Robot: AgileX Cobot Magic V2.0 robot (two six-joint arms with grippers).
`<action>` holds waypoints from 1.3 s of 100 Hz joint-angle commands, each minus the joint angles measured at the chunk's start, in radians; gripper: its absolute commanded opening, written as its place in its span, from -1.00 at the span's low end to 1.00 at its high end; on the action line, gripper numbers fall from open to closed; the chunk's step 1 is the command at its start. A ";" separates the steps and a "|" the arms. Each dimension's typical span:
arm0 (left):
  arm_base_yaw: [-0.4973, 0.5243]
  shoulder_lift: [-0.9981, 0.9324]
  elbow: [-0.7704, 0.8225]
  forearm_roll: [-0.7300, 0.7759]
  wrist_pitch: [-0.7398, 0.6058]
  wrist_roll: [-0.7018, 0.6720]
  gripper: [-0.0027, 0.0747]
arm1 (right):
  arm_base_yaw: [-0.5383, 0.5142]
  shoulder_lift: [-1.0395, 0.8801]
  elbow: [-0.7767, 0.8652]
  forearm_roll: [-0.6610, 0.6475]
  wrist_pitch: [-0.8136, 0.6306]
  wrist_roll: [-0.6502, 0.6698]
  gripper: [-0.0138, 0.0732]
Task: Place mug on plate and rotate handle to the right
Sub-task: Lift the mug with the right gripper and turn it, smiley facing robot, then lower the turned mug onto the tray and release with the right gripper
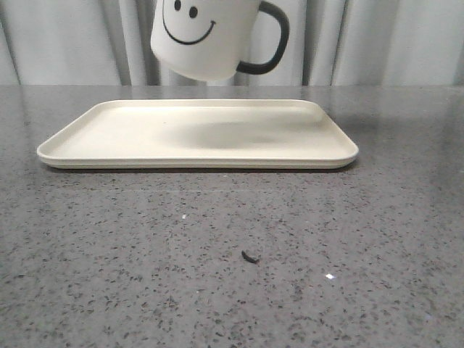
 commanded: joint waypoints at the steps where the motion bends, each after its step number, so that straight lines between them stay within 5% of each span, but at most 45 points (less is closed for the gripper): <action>1: -0.005 -0.003 -0.018 0.022 -0.030 -0.005 -0.98 | 0.015 -0.058 0.006 0.003 0.077 -0.030 -0.90; 57: -0.005 -0.003 -0.018 0.019 -0.030 -0.005 -0.98 | 0.045 -0.056 0.048 -0.034 0.077 -0.193 -0.90; 130: -0.005 -0.003 -0.018 0.019 -0.030 -0.005 -0.98 | 0.052 0.031 0.048 -0.035 0.077 -0.202 -0.90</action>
